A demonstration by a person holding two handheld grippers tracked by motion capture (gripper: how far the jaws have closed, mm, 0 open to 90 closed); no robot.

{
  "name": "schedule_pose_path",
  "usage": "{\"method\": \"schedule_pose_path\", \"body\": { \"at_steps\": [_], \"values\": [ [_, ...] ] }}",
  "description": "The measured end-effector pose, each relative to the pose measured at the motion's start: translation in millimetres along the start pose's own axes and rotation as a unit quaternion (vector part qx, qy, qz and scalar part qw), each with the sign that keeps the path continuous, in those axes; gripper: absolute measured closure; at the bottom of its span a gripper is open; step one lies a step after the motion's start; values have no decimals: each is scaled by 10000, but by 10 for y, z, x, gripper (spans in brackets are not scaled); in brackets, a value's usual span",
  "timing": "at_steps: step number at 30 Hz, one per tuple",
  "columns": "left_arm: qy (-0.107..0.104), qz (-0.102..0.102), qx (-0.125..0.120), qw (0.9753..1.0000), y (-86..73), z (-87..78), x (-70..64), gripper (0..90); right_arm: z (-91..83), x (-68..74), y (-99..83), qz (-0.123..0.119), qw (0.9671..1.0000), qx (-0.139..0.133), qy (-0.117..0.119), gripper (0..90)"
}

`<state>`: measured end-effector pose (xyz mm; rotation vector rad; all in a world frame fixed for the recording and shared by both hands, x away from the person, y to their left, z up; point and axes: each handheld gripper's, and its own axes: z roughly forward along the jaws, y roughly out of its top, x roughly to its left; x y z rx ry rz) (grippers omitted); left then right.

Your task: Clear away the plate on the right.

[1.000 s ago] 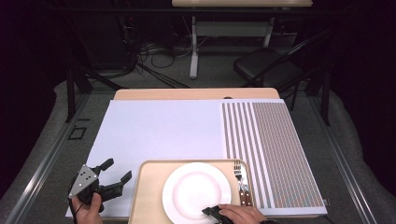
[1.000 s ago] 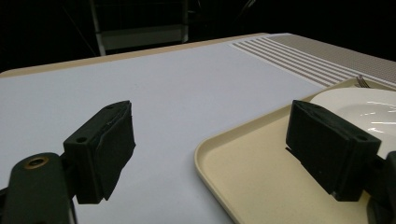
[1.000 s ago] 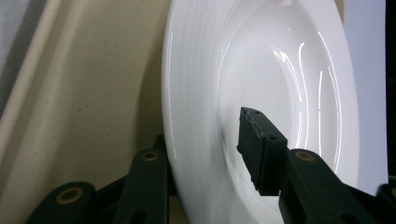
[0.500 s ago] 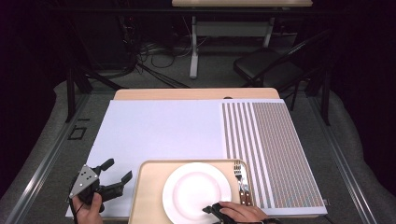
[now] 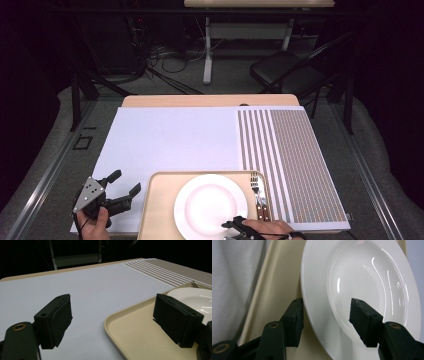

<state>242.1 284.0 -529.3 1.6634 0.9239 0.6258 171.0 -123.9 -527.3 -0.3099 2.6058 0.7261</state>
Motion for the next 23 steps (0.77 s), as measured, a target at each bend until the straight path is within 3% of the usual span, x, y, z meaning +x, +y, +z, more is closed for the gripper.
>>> {"method": "schedule_pose_path", "body": {
  "at_steps": [5,7,9,10,12,14,17,18,22,23],
  "values": [
    [20,-14,-12,10000,-1,-7,3,156,-188,2,-120,441,9983,-305,-223,343],
    [5,3,-8,10000,0,-6,3,156,-254,-3,-209,888,9944,-486,-315,281],
    [3,-5,-1,10000,0,1,-3,156,-320,-37,-305,1146,9906,-626,-407,268],
    [-21,8,-4,10000,0,4,-3,157,-348,-50,-352,1350,9871,-712,-473,249],
    [-4,17,-2,10000,0,4,-6,156,-395,-100,-453,1755,9774,-904,-755,210],
    [-4,5,-1,10000,-1,3,-3,156,-435,-173,-563,2172,9645,-1031,-1092,177],
    [4,-1,-16,10000,-3,0,6,156,-484,-281,-726,2849,9401,-1133,-1486,153],
    [4,-2,-15,10000,-3,-1,7,157,-498,-313,-788,3128,9285,-1156,-1635,152],
    [10,0,-30,10000,-3,1,9,156,-529,-342,-911,3654,9008,-1091,-2077,141],
    [11,-4,-30,10000,-3,4,11,157,-536,-345,-936,3777,8926,-1078,-2211,141]
  ]
}}
